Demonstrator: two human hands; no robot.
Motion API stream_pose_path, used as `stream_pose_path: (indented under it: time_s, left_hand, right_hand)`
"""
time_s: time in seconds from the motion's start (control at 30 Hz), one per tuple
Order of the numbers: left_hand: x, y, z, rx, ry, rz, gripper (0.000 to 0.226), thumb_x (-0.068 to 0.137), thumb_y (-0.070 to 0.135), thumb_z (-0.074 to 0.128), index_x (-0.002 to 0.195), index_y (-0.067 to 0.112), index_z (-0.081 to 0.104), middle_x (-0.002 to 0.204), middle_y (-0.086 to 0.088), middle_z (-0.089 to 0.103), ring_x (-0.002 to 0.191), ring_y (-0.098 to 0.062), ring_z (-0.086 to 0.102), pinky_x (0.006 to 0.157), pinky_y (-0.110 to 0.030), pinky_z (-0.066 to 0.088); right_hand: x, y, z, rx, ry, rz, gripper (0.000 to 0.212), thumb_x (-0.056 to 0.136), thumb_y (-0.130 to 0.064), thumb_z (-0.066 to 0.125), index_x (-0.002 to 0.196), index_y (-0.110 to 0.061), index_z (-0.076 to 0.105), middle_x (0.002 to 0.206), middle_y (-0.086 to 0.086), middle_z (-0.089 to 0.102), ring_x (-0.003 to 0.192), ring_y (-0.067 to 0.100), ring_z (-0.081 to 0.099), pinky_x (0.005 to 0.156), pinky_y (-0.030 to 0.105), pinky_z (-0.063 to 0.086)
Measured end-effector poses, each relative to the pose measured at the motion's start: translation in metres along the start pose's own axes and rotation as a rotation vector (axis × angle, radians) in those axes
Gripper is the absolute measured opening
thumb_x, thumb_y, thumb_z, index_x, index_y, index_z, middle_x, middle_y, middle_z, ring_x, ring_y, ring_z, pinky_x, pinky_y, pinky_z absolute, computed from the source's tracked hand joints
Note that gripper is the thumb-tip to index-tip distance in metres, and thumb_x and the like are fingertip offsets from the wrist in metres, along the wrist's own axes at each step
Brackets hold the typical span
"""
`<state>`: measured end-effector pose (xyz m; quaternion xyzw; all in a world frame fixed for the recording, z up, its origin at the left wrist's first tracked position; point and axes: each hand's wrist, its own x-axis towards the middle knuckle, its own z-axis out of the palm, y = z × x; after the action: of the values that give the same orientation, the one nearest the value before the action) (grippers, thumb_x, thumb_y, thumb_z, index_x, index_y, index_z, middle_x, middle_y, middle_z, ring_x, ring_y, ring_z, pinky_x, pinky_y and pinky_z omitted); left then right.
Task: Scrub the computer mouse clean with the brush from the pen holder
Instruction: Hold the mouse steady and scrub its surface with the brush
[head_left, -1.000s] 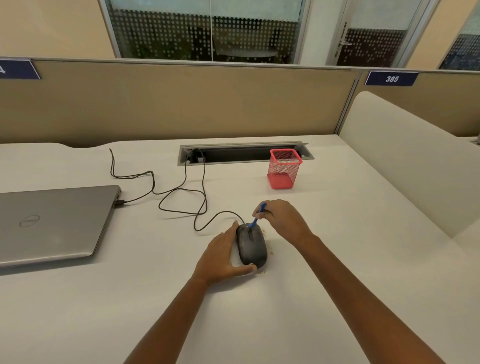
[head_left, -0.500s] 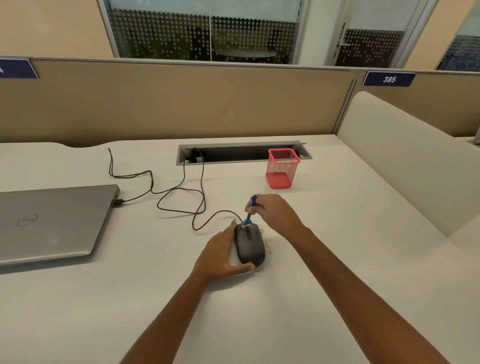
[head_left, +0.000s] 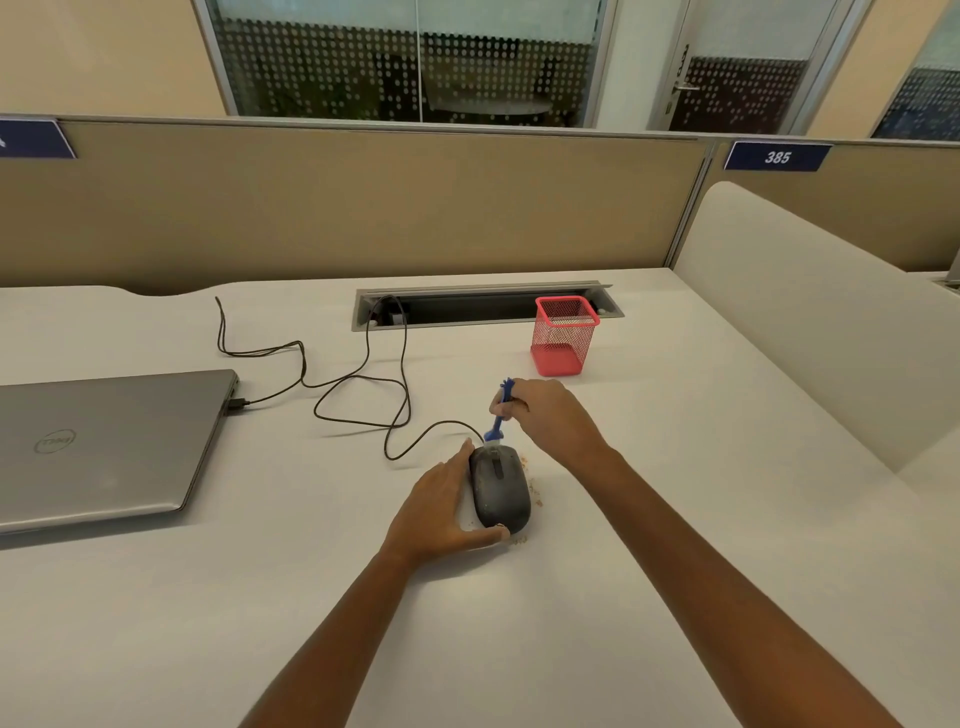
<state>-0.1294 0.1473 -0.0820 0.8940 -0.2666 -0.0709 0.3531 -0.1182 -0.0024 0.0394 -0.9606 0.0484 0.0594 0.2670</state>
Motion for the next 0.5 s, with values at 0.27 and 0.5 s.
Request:
stream_pose_path:
  time_s: [0.27, 0.5]
  left_hand:
    - [0.001, -0.001, -0.001, 0.018, -0.024, -0.010, 0.116, 0.053, 0.077, 0.053, 0.145, 0.023, 0.007, 0.148, 0.005, 0.031, 0.128, -0.013, 0.034, 0.099, -0.020, 0.024]
    - [0.000, 0.001, -0.001, 0.008, 0.001, 0.006, 0.115, 0.054, 0.075, 0.054, 0.145, 0.023, 0.009, 0.146, 0.007, 0.035, 0.125, -0.009, 0.035, 0.096, -0.017, 0.023]
  right_hand:
    - [0.001, 0.005, 0.006, -0.034, -0.078, 0.006, 0.027, 0.092, -0.014, 0.049, 0.114, -0.001, 0.060, 0.119, 0.021, 0.063, 0.106, 0.037, 0.059, 0.098, 0.036, 0.043]
    - [0.013, 0.004, 0.008, -0.033, -0.006, -0.001, 0.027, 0.094, -0.015, 0.046, 0.113, -0.002, 0.060, 0.116, 0.023, 0.064, 0.104, 0.038, 0.060, 0.095, 0.038, 0.045]
